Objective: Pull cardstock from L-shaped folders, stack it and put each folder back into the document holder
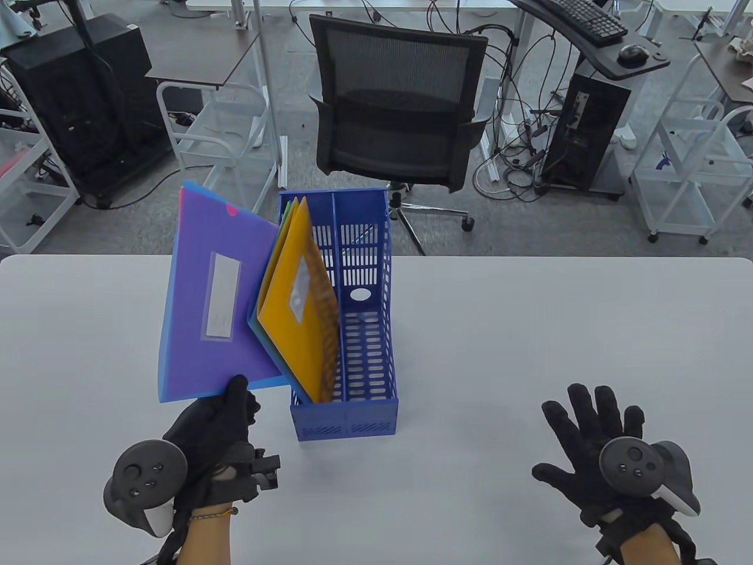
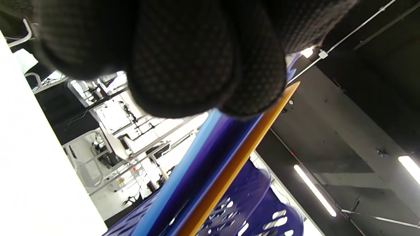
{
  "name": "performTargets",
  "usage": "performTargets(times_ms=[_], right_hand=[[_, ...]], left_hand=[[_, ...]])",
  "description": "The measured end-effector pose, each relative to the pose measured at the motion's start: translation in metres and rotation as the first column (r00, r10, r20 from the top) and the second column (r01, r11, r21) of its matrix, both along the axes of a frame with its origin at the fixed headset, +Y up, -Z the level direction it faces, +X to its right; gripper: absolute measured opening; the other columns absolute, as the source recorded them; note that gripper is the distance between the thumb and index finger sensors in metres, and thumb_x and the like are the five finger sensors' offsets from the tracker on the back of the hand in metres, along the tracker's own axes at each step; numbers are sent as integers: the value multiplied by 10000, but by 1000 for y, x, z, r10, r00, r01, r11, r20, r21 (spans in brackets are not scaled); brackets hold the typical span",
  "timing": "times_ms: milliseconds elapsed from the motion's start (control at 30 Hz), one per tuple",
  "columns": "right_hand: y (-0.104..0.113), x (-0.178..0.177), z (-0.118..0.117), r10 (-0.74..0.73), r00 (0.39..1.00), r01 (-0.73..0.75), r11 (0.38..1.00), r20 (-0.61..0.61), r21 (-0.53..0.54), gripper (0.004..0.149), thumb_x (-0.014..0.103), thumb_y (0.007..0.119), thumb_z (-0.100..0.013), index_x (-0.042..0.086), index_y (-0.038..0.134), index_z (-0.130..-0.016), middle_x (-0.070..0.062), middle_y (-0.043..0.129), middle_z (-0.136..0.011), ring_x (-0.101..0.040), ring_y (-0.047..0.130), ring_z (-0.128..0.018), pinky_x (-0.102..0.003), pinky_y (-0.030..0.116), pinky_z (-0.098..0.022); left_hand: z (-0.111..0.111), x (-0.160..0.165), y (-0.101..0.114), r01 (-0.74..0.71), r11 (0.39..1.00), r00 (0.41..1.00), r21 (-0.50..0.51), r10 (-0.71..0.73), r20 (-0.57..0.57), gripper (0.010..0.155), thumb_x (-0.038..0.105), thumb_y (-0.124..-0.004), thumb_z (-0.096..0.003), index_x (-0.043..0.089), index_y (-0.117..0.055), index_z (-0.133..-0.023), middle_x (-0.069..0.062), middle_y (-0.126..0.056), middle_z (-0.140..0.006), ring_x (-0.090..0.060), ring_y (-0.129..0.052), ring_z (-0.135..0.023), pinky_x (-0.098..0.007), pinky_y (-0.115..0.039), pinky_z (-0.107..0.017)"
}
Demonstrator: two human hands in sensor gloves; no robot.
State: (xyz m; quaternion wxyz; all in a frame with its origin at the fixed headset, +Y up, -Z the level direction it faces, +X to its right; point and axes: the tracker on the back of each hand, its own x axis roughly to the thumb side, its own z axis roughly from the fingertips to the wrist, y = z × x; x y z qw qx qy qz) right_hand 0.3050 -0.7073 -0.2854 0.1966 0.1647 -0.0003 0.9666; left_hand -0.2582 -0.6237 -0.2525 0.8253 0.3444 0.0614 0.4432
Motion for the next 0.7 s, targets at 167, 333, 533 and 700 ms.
performTargets(times_ms=[167, 333, 533, 700], right_hand=[[0, 0, 0, 0, 1000, 0, 1000, -1, 1, 883, 609, 813, -441, 274, 321, -1094, -170, 79, -1188, -457, -40, -998, -731, -49, -593], [0, 0, 0, 4, 1000, -4, 1000, -1, -1, 881, 610, 811, -442, 275, 322, -1094, -171, 80, -1188, -454, -39, -999, -732, -49, -592], [0, 0, 0, 3, 1000, -3, 1000, -2, 1, 884, 611, 811, -441, 274, 320, -1095, -170, 78, -1188, -456, -39, -998, -732, -48, -593], [0, 0, 0, 2, 1000, -2, 1000, -3, 2, 884, 613, 809, -442, 274, 319, -1095, -172, 78, -1188, -457, -38, -998, -733, -45, -592]], left_hand=[[8, -7, 7, -16, 998, 1000, 63, 16, -4, 417, 480, -860, -495, 220, -934, -813, 33, -1123, -435, -123, -1161, -276, -383, -993, -281], [18, -15, 16, -51, 989, 998, 140, 54, -18, 413, 481, -864, -499, 224, -930, -815, 38, -1122, -435, -117, -1161, -277, -378, -994, -282], [29, -24, 23, -117, 966, 993, 229, 122, -7, 410, 484, -861, -501, 233, -924, -819, 43, -1119, -444, -116, -1159, -288, -375, -993, -291], [36, -27, 28, -174, 938, 985, 298, 172, 35, 408, 485, -855, -504, 244, -916, -827, 47, -1115, -458, -113, -1156, -301, -373, -992, -302]])
